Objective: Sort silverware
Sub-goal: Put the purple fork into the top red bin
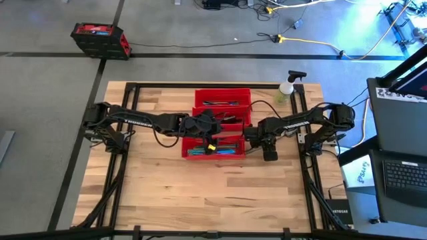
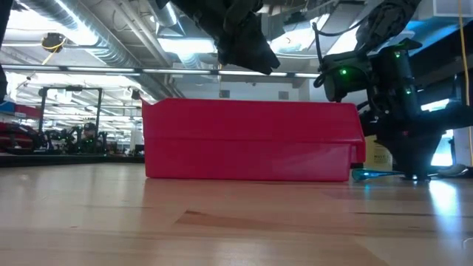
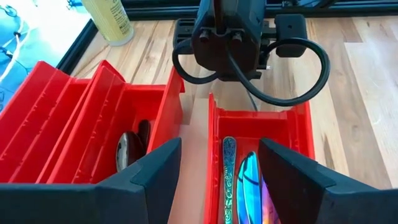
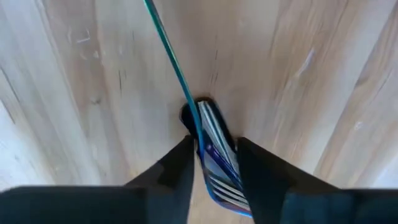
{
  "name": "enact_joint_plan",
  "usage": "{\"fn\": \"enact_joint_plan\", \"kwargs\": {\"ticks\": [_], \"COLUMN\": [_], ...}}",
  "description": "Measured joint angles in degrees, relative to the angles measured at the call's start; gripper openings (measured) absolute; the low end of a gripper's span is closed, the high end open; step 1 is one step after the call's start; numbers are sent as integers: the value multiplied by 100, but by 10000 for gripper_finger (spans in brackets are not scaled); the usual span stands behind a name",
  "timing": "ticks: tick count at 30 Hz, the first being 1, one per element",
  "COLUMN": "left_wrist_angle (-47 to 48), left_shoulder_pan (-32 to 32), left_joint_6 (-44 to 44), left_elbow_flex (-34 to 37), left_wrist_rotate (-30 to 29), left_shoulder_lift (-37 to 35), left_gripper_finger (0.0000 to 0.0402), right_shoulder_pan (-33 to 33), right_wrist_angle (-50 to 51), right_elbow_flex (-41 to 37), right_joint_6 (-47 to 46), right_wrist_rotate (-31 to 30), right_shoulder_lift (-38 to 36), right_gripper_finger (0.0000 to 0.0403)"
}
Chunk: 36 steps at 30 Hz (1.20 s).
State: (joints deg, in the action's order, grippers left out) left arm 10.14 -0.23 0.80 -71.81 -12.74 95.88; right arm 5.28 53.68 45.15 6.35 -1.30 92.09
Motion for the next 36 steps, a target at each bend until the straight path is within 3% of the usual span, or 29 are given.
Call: {"fn": "enact_joint_plan", "kwargs": {"ticks": [7, 10, 15, 36], "left_wrist_angle": [-8, -10, -32, -372], "left_shoulder_pan": [0, 0, 35, 76], "left_joint_6": [9, 21, 26, 75], "left_elbow_flex": [0, 0, 0, -2], "left_wrist_rotate": [-21, -60, -60, -60], "left_shoulder_lift": [2, 2, 2, 2], "left_gripper_finger": [201, 201, 201, 201], "right_shoulder_pan": [0, 2, 0, -5], "right_wrist_angle": [46, 176, 556, 3029], "right_elbow_flex": [1, 70, 346, 1856], "right_joint_6": [-69, -211, -369, -769], "right_wrist_rotate": [-162, 64, 464, 407], "right_shoulder_lift": [-2, 3, 4, -442], "right_gripper_finger": [27, 5, 4, 0]}}
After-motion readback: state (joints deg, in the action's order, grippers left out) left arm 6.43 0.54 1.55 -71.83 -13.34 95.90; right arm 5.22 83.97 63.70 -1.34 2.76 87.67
